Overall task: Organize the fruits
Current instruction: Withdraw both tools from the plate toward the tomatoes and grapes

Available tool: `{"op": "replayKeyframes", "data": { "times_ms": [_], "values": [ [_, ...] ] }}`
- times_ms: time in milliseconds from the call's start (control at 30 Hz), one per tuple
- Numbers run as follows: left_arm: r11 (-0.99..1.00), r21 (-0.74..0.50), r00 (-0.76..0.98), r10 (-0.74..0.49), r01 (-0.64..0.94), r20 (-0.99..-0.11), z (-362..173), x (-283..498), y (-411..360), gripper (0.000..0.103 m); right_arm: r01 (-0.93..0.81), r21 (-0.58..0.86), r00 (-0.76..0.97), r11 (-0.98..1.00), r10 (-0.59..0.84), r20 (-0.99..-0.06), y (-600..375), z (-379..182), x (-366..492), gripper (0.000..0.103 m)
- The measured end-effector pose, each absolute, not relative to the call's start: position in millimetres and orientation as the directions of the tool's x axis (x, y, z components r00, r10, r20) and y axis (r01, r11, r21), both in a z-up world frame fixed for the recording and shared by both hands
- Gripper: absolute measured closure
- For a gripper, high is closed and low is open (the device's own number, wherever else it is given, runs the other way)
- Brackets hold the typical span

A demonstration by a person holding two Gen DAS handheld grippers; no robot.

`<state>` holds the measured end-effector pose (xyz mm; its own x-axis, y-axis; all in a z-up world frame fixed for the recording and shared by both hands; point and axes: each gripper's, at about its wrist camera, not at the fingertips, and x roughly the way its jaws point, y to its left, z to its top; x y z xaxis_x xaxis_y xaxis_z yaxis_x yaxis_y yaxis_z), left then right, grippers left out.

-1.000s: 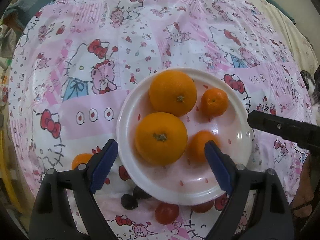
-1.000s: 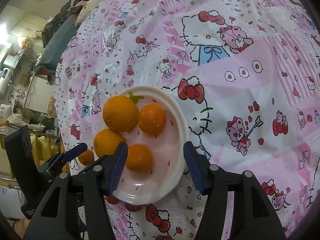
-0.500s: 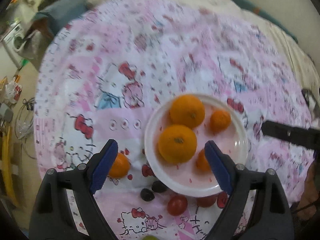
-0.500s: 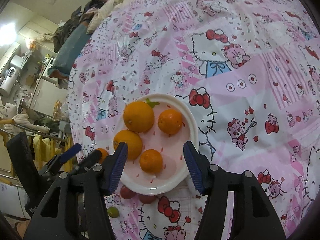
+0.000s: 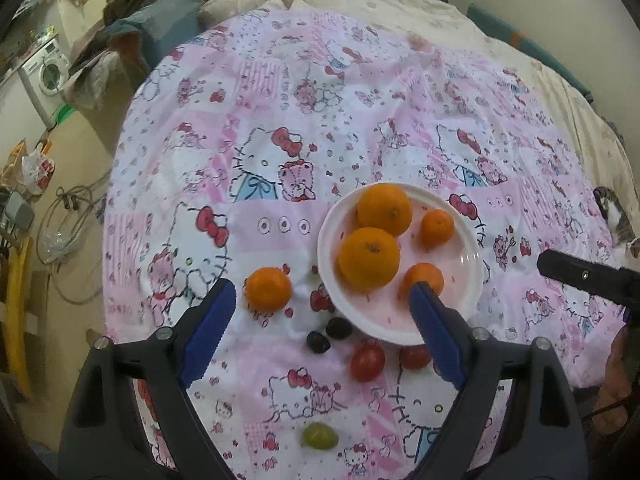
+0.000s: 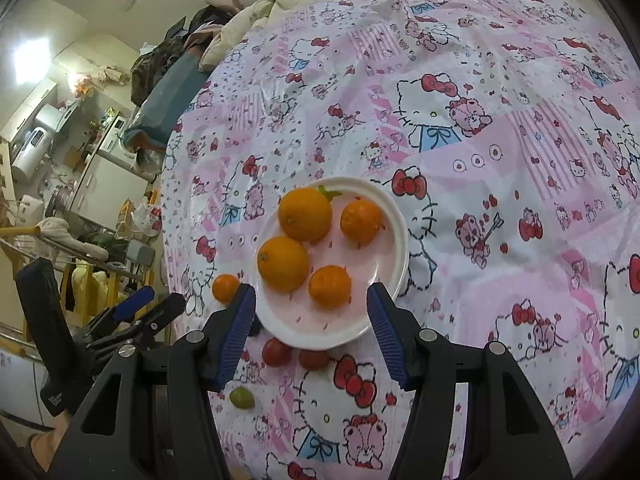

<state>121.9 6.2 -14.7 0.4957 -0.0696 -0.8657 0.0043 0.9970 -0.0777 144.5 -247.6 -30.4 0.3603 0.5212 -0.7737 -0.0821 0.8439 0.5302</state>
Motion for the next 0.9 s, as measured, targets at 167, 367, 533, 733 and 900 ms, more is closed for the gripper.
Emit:
{"op": "replayKeyframes", "data": {
  "times_ms": [167, 367, 533, 733, 900],
  "values": [
    [0.994, -0.108, 0.512, -0.082, -0.023, -0.855, -8.0, 108.4, 16.1, 0.017, -0.084, 0.528, 0.355, 0.845, 0.521, -0.776, -247.3, -32.0, 128.4, 0.042],
    [0.993, -0.103, 0.530, -0.057, -0.058, -0.846, -12.9, 100.8, 25.9, 0.017, -0.075, 0.532, 0.332, 0.844, 0.524, -0.785, -245.2, -41.7, 113.1, 0.042],
    [0.987, -0.122, 0.501, -0.052, -0.107, -0.864, -25.7, 107.9, 34.8, 0.017, -0.047, 0.547, 0.276, 0.836, 0.537, -0.797, -240.4, -60.9, 113.2, 0.042],
    [0.979, -0.144, 0.480, -0.057, -0.146, -0.875, -28.3, 109.3, 41.0, 0.017, -0.058, 0.559, 0.172, 0.827, 0.560, -0.810, -216.5, -87.7, 114.1, 0.042],
    [0.976, -0.145, 0.476, -0.051, -0.162, -0.878, -28.6, 110.2, 47.4, 0.017, -0.049, 0.536, 0.110, 0.843, 0.538, -0.836, -196.8, -112.9, 120.6, 0.042]
  ]
}}
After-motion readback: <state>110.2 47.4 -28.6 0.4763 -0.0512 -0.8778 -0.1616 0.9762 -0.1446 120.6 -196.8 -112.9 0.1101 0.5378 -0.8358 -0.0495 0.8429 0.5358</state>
